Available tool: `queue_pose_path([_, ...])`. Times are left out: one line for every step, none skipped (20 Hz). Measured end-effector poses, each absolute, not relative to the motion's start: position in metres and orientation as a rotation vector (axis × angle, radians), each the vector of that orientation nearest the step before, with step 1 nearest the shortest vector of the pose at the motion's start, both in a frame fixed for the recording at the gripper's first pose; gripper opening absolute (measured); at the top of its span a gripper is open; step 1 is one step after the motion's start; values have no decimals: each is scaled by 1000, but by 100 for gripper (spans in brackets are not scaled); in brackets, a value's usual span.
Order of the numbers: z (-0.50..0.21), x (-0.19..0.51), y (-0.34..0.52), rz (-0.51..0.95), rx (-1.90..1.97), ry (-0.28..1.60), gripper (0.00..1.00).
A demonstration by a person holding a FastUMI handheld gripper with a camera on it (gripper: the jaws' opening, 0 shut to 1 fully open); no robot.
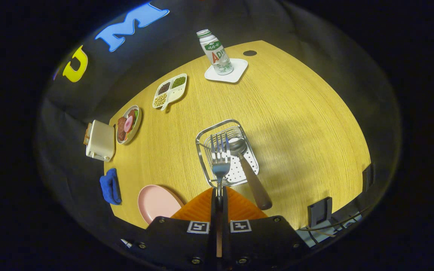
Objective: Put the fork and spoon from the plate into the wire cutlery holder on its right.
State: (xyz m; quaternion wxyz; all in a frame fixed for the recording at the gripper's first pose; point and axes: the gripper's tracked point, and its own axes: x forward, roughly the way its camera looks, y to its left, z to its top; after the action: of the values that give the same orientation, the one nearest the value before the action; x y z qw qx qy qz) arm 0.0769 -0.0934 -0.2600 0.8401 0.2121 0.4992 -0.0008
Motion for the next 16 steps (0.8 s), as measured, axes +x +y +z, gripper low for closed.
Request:
queue_pose_path([-257, 77, -93, 0, 457, 1046, 9])
queue_pose_path([-254, 76, -91, 3, 464, 1042, 9])
queue_pose_path([-250, 77, -92, 3, 463, 1035, 13])
queue_pose_path([-250, 77, -94, 2, 457, 1029, 17])
queue_pose_path([-249, 77, -96, -2, 449, 1023, 19])
queue_pose_path([-246, 76, -98, -4, 446, 1016, 20])
queue_pose_path([-244, 75, -99, -7, 441, 1009, 20])
queue_pose_path([-242, 75, -99, -6, 437, 1000, 21])
queue_pose_path([-240, 76, -100, -6, 432, 989, 28])
queue_pose_path([-237, 74, -101, -11, 424, 981, 29])
queue_pose_path([-235, 75, -103, -13, 416, 969, 32])
queue_pose_path([-231, 74, -104, -14, 410, 956, 32])
queue_pose_path([-228, 74, -105, -18, 405, 944, 32])
queue_pose_path([-225, 75, -106, -19, 398, 932, 32])
queue_pose_path([-221, 75, -107, -18, 392, 917, 33])
queue_pose_path([-217, 76, -107, -20, 389, 900, 32])
